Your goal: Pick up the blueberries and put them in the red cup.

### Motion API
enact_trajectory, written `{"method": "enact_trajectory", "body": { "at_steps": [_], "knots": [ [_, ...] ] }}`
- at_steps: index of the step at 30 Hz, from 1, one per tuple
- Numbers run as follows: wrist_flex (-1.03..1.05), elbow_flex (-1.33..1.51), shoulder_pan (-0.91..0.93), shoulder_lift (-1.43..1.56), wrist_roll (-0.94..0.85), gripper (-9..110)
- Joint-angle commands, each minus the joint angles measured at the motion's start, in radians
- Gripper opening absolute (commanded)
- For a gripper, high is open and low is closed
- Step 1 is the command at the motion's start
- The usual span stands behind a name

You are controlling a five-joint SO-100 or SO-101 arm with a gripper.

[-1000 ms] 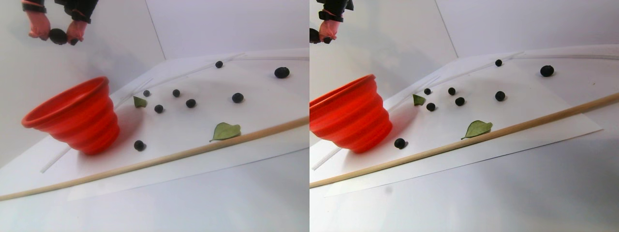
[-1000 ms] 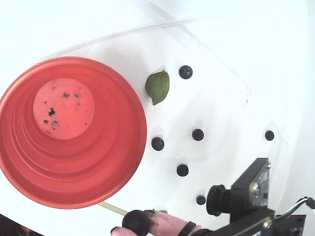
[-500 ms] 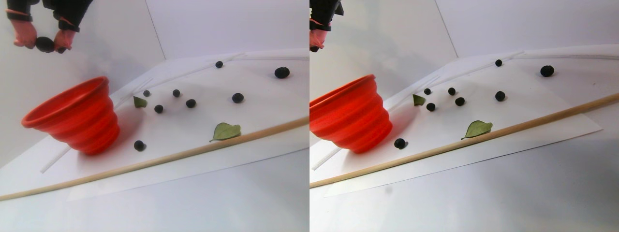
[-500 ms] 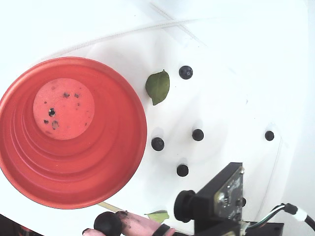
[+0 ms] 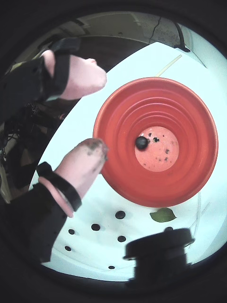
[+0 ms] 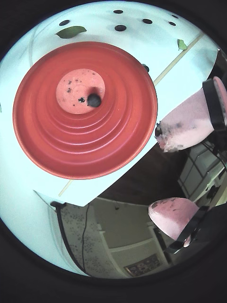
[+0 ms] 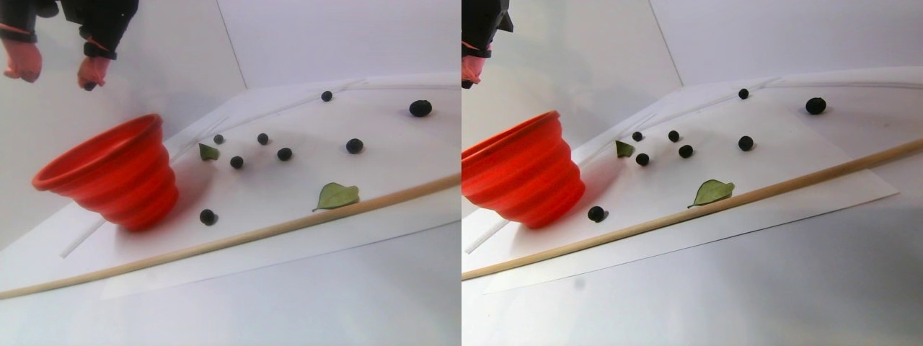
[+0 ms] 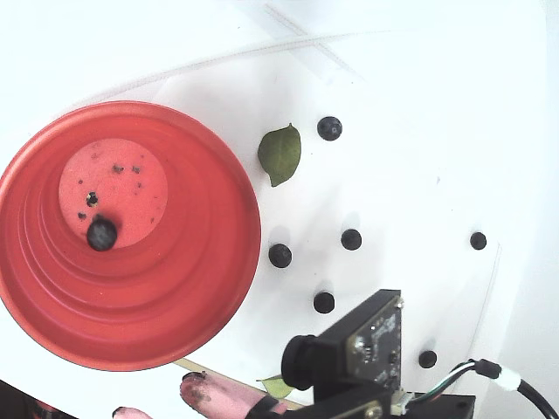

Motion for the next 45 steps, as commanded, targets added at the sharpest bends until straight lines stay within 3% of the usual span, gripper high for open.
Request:
{"method": "enact_trajectory", "body": {
  "at_steps": [1,25,45],
  "knots": [
    [-0.020,-0.017,-0.049,0.008,0.002,20],
    [-0.041,-0.170,0.160,-0.031,-0.101,18],
    [-0.193,-0.325,0.313,-0.264,-0.255,17]
  ]
}}
